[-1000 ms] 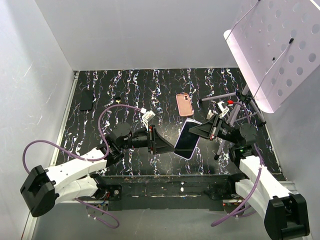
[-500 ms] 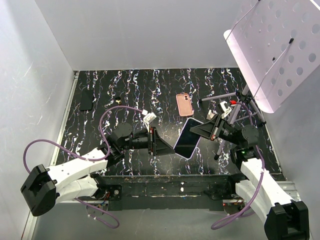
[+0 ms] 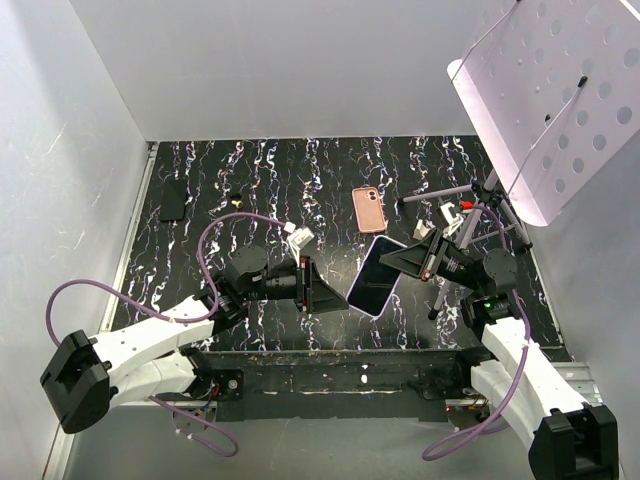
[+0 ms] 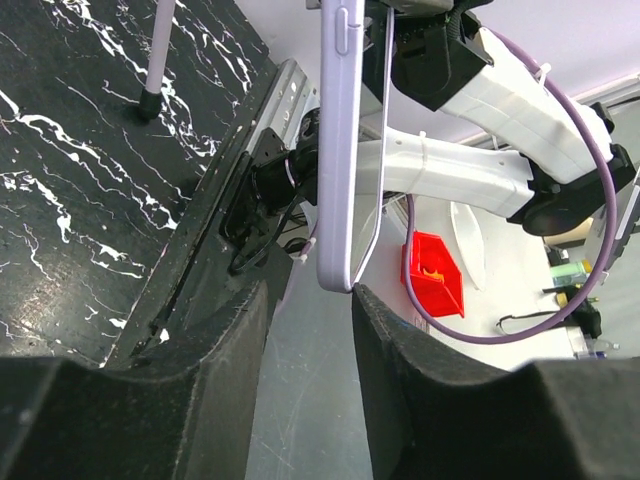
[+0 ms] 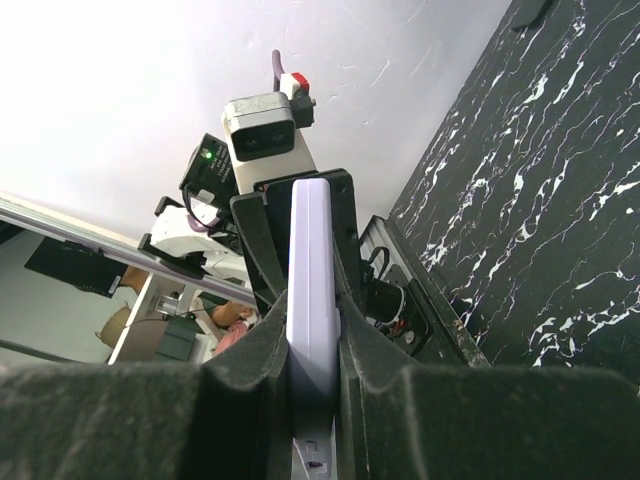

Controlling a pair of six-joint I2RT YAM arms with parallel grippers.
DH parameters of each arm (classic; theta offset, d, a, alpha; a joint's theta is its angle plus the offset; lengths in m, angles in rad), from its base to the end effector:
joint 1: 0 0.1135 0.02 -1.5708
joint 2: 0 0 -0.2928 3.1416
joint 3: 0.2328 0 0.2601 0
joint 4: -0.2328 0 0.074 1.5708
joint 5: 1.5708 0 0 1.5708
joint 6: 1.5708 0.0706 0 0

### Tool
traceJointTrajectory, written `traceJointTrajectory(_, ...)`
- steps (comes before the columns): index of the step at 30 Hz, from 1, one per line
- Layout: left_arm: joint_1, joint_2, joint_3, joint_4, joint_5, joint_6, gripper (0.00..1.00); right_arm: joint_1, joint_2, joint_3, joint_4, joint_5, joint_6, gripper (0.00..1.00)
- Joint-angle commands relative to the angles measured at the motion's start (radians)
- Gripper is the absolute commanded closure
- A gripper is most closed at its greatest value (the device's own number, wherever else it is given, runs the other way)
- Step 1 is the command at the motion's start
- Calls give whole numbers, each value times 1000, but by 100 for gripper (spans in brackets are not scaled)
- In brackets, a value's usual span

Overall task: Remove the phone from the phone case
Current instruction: Remove the phone case from the phone.

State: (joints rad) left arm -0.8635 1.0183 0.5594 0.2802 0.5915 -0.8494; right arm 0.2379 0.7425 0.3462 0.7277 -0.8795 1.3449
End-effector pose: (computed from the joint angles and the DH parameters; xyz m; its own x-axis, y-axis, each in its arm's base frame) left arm 0.1327 -0.2158 0.2809 -0.8178 -0.0026 -0.5755 0.5655 0.1822 -0.8044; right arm 0.1557 0.0937 0.3079 -0.7656 0.4537 -0.4561 -0.5004 0.0256 0.8654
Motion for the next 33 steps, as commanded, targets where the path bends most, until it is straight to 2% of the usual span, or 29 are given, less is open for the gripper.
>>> traceJointTrajectory(1,-3,-7,4,16,19,0,64,3,-14,45,79,31,43,99)
traceJointTrajectory(5,-5,9,-16,109,48,-51,66,3,0,47,104,25,60,99)
traceJointTrajectory(11,-3,51,10,162,62,-82,66,5,26,37,142,11,74,99)
traceJointTrajectory(14,-3,60,-9,241,67,-111,75,5,32,20,196,1,108,99)
traceJointTrajectory(16,-2,69,-24,293,83,-123,85,5,31,14,213,-6,120,99)
traceJointTrajectory(18,-2,85,-44,380,120,-128,98,6,31,13,214,-16,129,99)
traceJointTrajectory(19,1,97,-52,445,151,-132,100,8,32,13,225,-24,138,99)
traceJointTrajectory(21,1,129,-70,599,212,-145,100,8,34,8,275,-29,181,99)
traceJointTrajectory(24,12,192,-76,818,327,-163,100,11,60,-7,451,-19,314,99)
traceJointTrajectory(27,53,303,-49,876,404,-177,100,20,115,-12,703,22,495,99)
traceJointTrajectory(29,93,389,-32,1018,435,-258,100,27,156,-10,862,66,624,99)
traceJointTrajectory(32,136,517,-9,1262,452,-393,100,47,152,5,877,105,675,99)
traceJointTrajectory(33,138,541,13,1261,467,-399,100,52,149,13,875,111,684,99)
